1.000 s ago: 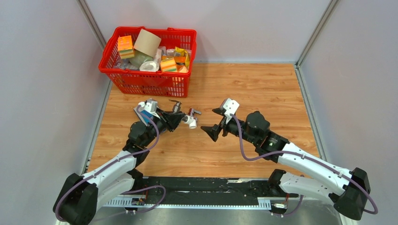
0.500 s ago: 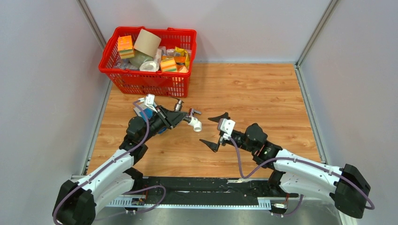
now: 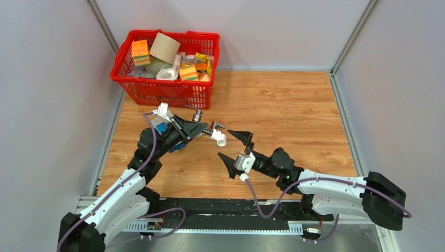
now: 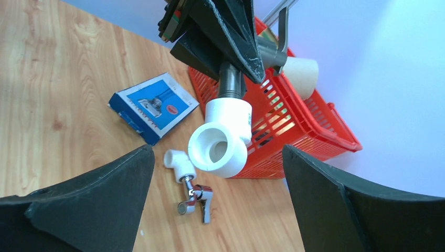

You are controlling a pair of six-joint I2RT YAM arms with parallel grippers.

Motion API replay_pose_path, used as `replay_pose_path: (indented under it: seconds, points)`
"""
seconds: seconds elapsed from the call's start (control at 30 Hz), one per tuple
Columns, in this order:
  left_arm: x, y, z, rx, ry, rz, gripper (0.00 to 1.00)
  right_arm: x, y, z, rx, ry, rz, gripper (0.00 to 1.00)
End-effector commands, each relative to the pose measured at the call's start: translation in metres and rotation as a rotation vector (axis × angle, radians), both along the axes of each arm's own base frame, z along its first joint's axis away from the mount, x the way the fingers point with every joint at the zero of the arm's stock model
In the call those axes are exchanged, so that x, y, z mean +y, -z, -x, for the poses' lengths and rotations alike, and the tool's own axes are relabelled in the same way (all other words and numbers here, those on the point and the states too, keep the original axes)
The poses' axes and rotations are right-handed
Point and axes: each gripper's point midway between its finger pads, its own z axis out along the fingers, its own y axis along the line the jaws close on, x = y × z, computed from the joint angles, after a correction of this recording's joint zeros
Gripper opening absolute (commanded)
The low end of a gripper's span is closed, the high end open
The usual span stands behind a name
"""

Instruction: Install the water faucets

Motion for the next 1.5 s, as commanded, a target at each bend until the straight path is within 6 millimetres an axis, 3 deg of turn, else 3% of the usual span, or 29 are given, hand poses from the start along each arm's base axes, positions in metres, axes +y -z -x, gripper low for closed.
replay_pose_path:
  seconds: [0.0,0.23,0.4,0.67,0.87,1.03,1.2,1.37,1.47]
  points:
    - [-0.001,-0.048,0.009,-0.079,0.037,0.1,0.0,-0.003,-0.028,-0.002,-0.125,0.024,-0.073,0.98]
    - [-0.003,-0.058,0.014,-0.091,0.062,0.136,0.0,0.011,-0.029,-0.005,-0.13,0.004,-0.063,0.89]
    - [-0.003,-0.061,0.017,-0.102,0.073,0.136,0.0,0.02,-0.029,-0.003,-0.1,-0.031,-0.07,0.76]
    - [0.0,-0.065,0.021,-0.168,0.069,0.156,0.0,0.025,-0.034,-0.001,0.077,-0.143,-0.111,0.31]
    - [0.002,-0.073,0.029,-0.272,0.08,0.177,0.0,0.026,-0.042,-0.006,0.441,-0.298,-0.176,0.02]
    - [0.001,-0.081,0.036,-0.34,0.104,0.179,0.0,0.024,-0.06,0.001,0.491,-0.354,-0.23,0.0]
    - [0.0,-0.086,0.038,-0.375,0.113,0.146,0.0,0.023,-0.056,-0.009,0.47,-0.295,-0.239,0.0]
    - [-0.004,-0.063,0.025,-0.229,0.102,0.054,0.0,0.022,-0.049,-0.018,0.337,-0.188,-0.187,0.0]
    - [-0.003,-0.06,0.021,-0.193,0.086,0.028,0.0,0.023,-0.049,-0.021,0.201,-0.094,-0.143,0.0]
